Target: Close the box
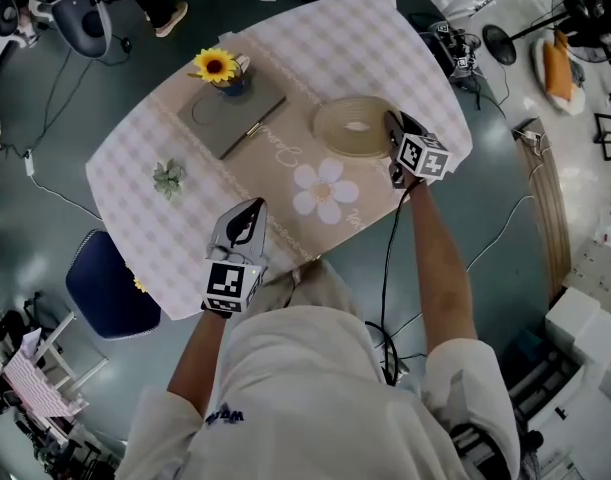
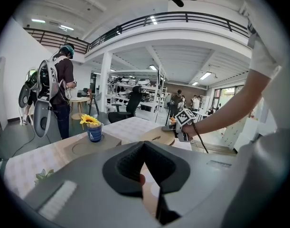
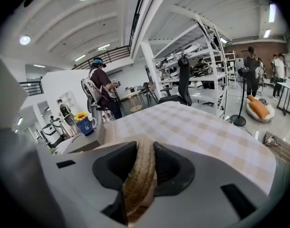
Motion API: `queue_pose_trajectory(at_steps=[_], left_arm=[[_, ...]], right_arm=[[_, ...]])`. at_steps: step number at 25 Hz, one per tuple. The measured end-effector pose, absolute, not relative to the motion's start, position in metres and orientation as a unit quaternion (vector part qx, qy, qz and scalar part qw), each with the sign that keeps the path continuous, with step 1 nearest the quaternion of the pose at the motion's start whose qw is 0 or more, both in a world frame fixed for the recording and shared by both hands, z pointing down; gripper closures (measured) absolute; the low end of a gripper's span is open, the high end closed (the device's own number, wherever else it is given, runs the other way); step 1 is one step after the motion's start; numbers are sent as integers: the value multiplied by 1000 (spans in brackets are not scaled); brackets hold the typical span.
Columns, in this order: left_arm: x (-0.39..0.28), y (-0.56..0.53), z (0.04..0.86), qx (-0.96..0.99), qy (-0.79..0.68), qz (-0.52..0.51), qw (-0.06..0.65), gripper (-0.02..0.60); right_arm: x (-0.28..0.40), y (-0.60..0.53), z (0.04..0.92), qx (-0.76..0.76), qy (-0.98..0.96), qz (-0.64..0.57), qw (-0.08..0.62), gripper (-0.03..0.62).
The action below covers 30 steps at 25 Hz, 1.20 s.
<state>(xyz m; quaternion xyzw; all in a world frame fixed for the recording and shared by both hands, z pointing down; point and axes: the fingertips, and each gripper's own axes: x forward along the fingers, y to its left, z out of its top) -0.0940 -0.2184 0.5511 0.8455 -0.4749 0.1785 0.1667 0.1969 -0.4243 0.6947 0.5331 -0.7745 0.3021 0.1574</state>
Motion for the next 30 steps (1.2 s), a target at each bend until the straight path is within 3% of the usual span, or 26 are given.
queue_pose_trajectory(at_steps=[30], left_arm=[[-91, -205, 565, 838, -474, 192, 188, 580]], right_arm=[[206, -423, 717, 519, -789, 261, 199, 467]])
